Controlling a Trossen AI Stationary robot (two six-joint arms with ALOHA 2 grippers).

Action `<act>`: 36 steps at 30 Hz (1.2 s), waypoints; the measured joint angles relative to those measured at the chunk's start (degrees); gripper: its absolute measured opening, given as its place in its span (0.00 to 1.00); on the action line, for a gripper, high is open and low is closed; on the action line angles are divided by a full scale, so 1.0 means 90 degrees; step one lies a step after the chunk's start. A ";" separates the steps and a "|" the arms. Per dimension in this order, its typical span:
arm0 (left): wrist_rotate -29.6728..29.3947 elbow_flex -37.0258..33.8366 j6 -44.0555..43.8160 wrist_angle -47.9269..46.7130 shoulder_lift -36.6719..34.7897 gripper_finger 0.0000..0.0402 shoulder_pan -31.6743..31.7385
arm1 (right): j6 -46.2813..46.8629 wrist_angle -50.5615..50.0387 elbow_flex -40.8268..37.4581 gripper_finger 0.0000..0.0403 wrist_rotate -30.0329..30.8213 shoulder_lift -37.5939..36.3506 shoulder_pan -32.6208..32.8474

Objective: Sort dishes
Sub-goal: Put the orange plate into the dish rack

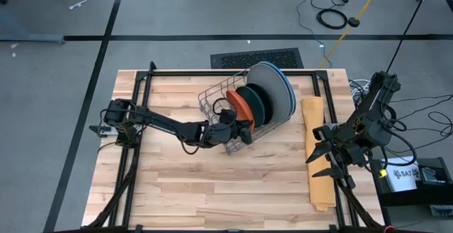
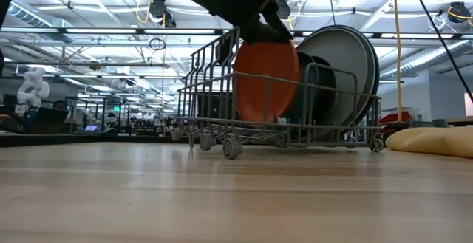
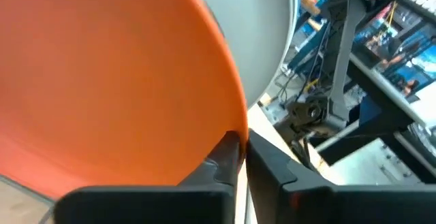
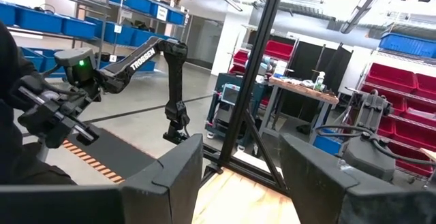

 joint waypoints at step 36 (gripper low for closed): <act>0.0473 0.0042 -0.1223 -0.0743 0.0002 0.59 0.0012 | 0.0000 0.0011 -0.0001 0.46 0.0000 0.0000 0.0000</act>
